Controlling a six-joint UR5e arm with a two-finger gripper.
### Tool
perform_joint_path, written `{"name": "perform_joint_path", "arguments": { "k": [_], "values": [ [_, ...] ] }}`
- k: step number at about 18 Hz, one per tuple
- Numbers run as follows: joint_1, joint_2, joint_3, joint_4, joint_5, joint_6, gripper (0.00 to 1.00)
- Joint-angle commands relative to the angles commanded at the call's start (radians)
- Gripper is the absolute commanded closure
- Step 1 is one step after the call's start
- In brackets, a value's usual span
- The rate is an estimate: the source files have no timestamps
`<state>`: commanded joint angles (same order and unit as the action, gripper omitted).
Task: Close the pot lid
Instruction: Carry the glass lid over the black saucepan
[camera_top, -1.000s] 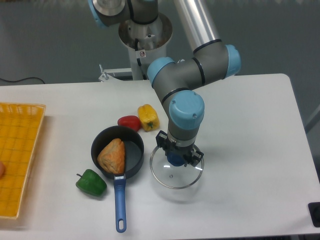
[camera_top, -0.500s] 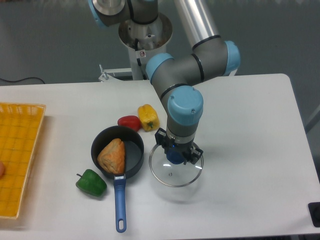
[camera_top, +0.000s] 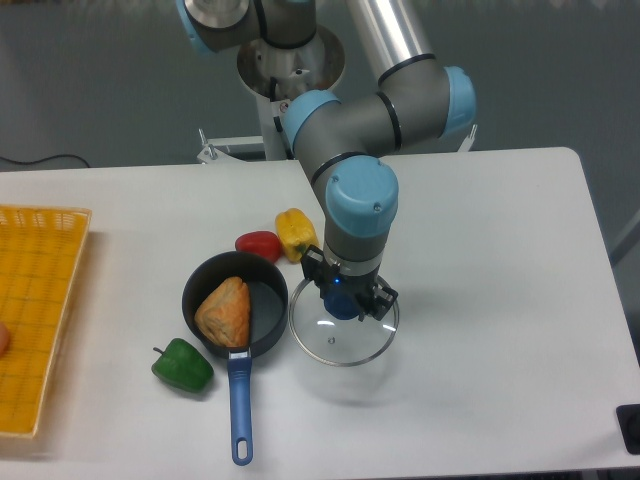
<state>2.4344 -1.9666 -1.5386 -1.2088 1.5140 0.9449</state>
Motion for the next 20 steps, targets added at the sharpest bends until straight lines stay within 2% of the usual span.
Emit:
{"name": "perform_joint_path", "arguments": {
  "k": [11,20],
  "values": [
    [-0.087,0.025,-0.002,-0.071,0.0,-0.052,0.36],
    [-0.147,0.043,-0.014,-0.074,0.008,-0.101,0.36]
  ]
}}
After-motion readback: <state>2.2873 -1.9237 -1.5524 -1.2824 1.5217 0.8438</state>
